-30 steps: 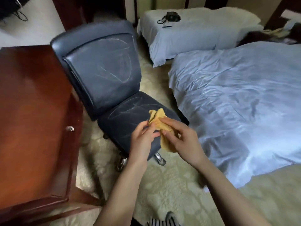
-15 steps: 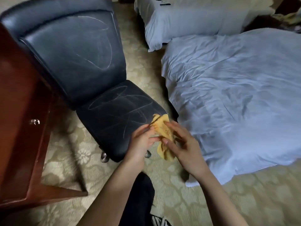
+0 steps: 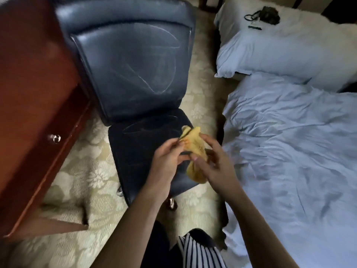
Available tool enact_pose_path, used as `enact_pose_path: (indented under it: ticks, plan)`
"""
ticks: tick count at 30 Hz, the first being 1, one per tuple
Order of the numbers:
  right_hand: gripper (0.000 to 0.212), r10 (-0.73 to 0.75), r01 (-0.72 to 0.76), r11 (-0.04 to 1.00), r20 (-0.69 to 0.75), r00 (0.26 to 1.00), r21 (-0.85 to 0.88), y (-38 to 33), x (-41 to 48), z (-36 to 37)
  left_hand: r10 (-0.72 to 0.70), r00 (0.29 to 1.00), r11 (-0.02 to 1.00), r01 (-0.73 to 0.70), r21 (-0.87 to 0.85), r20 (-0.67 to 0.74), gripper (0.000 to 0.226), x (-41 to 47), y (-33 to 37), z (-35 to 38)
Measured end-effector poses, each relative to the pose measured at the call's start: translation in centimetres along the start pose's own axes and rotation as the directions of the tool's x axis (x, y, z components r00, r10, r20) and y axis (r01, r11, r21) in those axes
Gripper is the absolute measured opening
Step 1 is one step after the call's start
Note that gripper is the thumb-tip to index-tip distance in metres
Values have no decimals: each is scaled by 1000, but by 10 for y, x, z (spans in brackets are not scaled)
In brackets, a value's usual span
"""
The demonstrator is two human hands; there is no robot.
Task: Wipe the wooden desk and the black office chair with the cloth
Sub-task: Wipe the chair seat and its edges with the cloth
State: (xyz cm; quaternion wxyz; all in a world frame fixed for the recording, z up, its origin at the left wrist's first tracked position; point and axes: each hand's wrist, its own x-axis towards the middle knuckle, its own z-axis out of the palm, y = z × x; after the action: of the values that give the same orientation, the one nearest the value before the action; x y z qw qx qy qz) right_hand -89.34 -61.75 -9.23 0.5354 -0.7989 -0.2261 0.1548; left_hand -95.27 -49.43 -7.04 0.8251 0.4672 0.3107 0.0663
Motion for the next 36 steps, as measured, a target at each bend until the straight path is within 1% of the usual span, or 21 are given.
enact_pose_path:
  ticks: [2,4,6,9,12,14,15,17,18,19,21,23,25,27,29,30,33,35,36]
  plan:
    - [56,10,-5,999,138,990,-39,1,22,25,39,991,999,-43,-28,-125,17,6,1,-21]
    - [47,10,4,998,211,977,-67,1,38,44,44,972,997,-57,-52,-230,18,10,0,-36]
    - [41,-6,29,997,310,951,-70,4,55,62,37,933,993,-75,-92,-357,17,13,-6,-51]
    - [32,-20,41,999,480,877,-34,13,77,81,8,861,983,-99,-152,-509,14,21,-16,-62]
    - [27,-50,65,998,660,749,1,33,95,94,14,748,973,-163,-163,-664,13,27,-32,-62]
    - [25,-10,29,1000,786,619,-10,49,103,95,25,665,965,-212,-157,-746,13,28,-46,-50]
    - [23,7,18,1000,825,565,-21,56,106,94,25,640,962,-224,-155,-768,13,29,-53,-45]
    - [21,30,15,999,892,452,-41,69,114,89,-22,564,937,-276,-213,-825,14,33,-71,-30]
    - [20,36,-5,999,906,422,-38,72,115,88,-45,560,927,-285,-243,-827,14,34,-77,-28]
    - [18,64,-33,998,925,375,-55,80,117,82,-76,543,918,-288,-271,-836,14,37,-87,-19]
    - [18,109,-95,992,937,332,-82,93,122,74,-112,537,914,-274,-299,-836,12,43,-100,-10]
    - [22,156,-153,981,951,268,-117,113,122,71,-136,497,903,-295,-314,-857,14,51,-121,-2]
    - [30,200,-216,966,944,264,-144,135,123,78,-131,481,913,-283,-295,-867,17,61,-140,-6]
    - [35,229,-276,949,932,281,-150,159,124,89,-103,475,926,-276,-259,-874,16,72,-164,-16]
    - [35,221,-281,951,918,330,-128,186,130,107,-73,463,935,-277,-223,-883,15,85,-188,-33]
    - [38,209,-273,955,913,350,-114,196,137,116,-58,450,947,-259,-193,-891,14,92,-199,-43]
    - [47,140,-298,954,917,374,-25,234,155,153,35,415,986,-163,-37,-909,10,115,-251,-83]
    - [42,109,-281,959,901,420,16,249,171,178,101,364,993,-87,74,-926,11,129,-283,-112]
    - [37,71,-241,970,890,450,44,263,177,195,145,335,989,-59,133,-931,13,137,-303,-129]
